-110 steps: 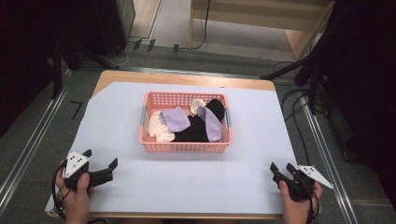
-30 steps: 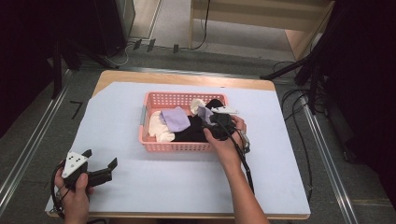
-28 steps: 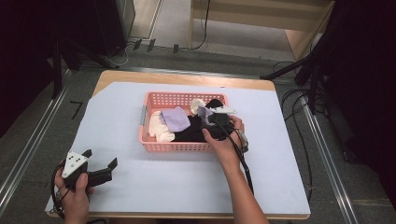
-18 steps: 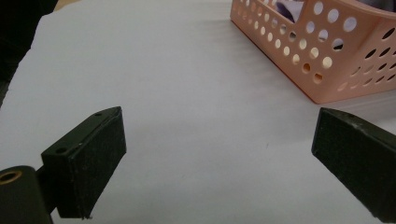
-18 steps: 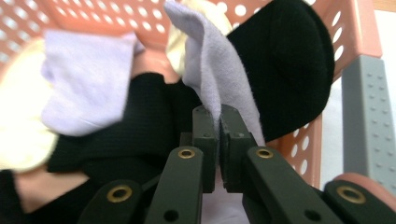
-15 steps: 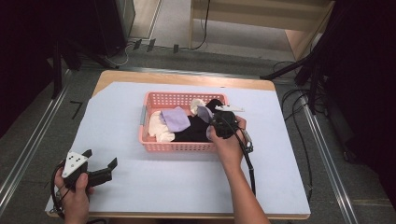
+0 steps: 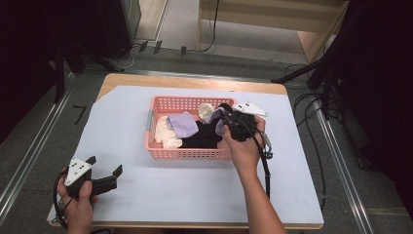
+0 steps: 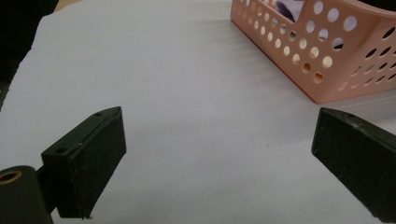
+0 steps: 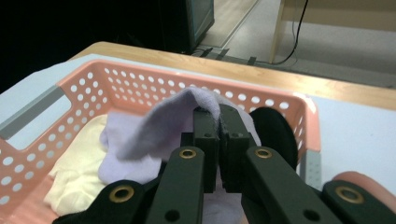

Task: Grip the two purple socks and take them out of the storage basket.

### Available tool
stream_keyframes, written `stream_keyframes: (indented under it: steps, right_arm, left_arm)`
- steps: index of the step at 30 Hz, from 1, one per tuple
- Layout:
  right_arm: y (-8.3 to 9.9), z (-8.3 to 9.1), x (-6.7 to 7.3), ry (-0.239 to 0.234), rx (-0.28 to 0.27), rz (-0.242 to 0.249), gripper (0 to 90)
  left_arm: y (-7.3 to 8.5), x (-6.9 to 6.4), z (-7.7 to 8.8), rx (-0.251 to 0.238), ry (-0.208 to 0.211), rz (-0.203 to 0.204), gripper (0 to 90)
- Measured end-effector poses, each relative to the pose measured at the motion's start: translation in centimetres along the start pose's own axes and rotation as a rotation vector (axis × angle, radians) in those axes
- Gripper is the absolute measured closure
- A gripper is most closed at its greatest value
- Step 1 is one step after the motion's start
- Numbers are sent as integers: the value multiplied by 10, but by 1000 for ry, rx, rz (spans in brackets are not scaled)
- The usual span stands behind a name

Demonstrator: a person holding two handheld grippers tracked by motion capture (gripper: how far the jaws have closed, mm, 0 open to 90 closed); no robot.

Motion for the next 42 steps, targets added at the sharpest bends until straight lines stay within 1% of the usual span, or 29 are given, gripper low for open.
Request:
stream_keyframes:
  steps: [9,11,12,18,22,24,31,34,37,42]
  right_arm:
    - [-15,9,-10,17,-21,2,876]
    - [-19,13,-15,23,-43,-11,876]
    - [-19,13,-15,23,-43,-11,876]
    - [-22,20,-27,38,-61,-31,876]
    - [-23,25,-36,55,-66,-38,876]
    - [-23,27,-42,64,-67,-34,876]
    - [-20,38,-68,111,-66,-50,876]
    - [-16,41,-78,130,-61,-60,875]
    - [-7,42,-89,148,-43,-69,876]
    - [14,39,-105,176,-7,-90,875]
  left_arm:
    - [0,0,0,-1,0,0,38]
    - [0,0,0,-1,-1,-1,38]
    - [0,0,0,-1,-1,-1,38]
    - [0,0,0,0,-1,-3,38]
    - [0,0,0,0,-2,-4,38]
    - [0,0,0,0,-2,-4,38]
    - [0,0,0,0,-2,-5,38]
    - [0,0,0,0,-3,-5,38]
    - [0,0,0,0,-3,-5,38]
    - [0,0,0,-1,-3,-4,38]
Point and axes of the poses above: each handheld gripper's, and its own axes: z roughly backward along the jaws, y roughly out of its underside, x roughly to its left, the point moved 8 cm from there along -z, roughly forward along the jaws, and after that the axes turned 6 degrees about y, right-handed, at the moved point
